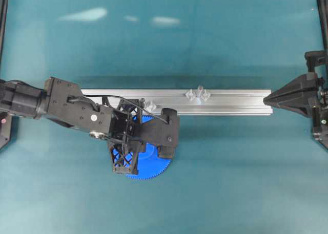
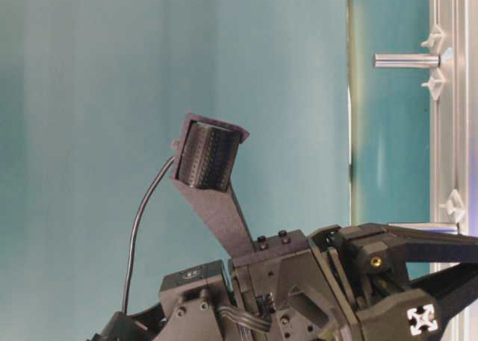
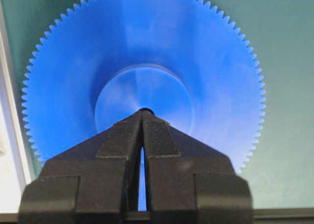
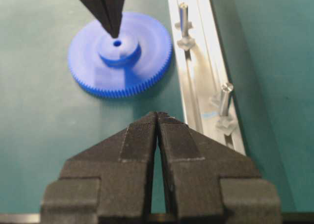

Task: Insert the large gear onto the shaft.
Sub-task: 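Close the left gripper on the hub of the blue gear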

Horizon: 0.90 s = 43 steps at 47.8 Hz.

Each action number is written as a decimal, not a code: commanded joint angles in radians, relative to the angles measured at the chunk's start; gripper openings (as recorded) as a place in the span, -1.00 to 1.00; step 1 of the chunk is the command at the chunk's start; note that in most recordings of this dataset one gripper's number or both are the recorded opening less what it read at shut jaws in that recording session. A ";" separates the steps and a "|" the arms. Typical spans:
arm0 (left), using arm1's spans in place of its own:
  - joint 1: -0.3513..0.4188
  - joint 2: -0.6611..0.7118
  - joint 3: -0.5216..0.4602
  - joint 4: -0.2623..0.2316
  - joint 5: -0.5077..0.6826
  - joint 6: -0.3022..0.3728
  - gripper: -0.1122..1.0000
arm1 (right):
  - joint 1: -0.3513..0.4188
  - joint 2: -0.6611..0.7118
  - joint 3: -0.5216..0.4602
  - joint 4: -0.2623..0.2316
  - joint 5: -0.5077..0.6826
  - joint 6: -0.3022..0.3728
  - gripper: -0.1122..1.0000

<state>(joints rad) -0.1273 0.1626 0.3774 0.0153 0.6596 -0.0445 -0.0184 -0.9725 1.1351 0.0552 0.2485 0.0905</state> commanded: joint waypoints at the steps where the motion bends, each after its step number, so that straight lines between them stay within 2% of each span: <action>1: -0.005 -0.014 -0.017 0.002 -0.011 0.000 -0.80 | -0.002 0.003 -0.006 0.000 -0.009 0.009 -0.61; 4: -0.005 -0.015 -0.015 0.002 -0.023 0.000 -0.75 | -0.002 0.000 -0.005 0.002 -0.009 0.009 -0.61; 7: -0.005 -0.017 -0.015 0.002 -0.031 0.000 -0.62 | -0.002 -0.003 -0.002 0.002 -0.009 0.011 -0.61; 10: -0.005 -0.018 -0.017 0.002 -0.032 -0.002 -0.37 | -0.002 -0.006 -0.002 0.002 -0.009 0.011 -0.61; 18: -0.006 -0.005 -0.005 0.002 -0.028 -0.018 0.52 | -0.002 -0.014 -0.002 0.002 -0.005 0.011 -0.61; 23: -0.006 0.011 -0.012 0.000 -0.018 -0.034 0.86 | -0.003 -0.015 -0.002 0.002 -0.005 0.011 -0.61; 43: -0.006 0.032 -0.029 0.000 -0.002 -0.035 0.91 | -0.008 -0.015 0.000 0.000 -0.005 0.011 -0.61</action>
<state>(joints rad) -0.1273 0.2040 0.3682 0.0153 0.6596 -0.0782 -0.0230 -0.9940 1.1428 0.0552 0.2485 0.0905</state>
